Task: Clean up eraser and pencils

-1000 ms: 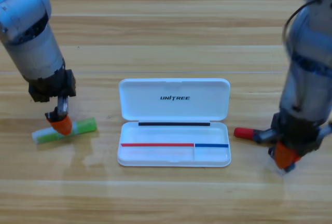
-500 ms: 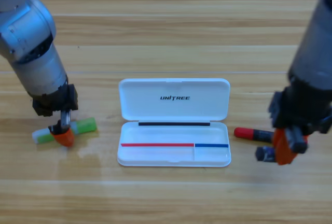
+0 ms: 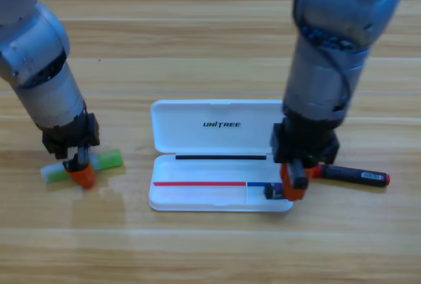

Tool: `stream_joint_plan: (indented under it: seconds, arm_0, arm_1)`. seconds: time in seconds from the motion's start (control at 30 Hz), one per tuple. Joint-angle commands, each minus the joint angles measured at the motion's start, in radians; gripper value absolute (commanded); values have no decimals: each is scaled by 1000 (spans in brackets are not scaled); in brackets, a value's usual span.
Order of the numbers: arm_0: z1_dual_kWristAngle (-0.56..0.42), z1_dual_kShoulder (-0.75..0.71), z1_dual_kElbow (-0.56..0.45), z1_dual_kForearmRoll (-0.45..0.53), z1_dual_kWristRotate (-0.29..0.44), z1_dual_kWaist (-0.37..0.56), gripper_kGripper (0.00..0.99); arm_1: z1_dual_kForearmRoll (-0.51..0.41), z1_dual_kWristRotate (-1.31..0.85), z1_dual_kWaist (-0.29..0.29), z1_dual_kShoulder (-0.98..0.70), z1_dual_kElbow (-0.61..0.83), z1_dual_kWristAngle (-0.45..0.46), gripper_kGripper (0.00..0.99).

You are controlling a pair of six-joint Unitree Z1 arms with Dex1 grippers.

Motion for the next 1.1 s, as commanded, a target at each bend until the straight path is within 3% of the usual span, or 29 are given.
stream_joint_plan:
  seconds: [0.03,0.3,0.57,1.1]
  arm_0:
    - [-6,77,7,-12,10,29,538]
    - [7,60,-21,16,27,29,0]
    - [35,34,-60,91,39,29,0]
    - [37,-2,-70,126,40,29,0]
  arm_1:
    - [7,-2,32,132,-58,-47,0]
    - [7,-1,32,184,-93,-71,0]
    - [7,4,32,201,-115,-79,0]
    - [2,9,27,204,-133,-88,0]
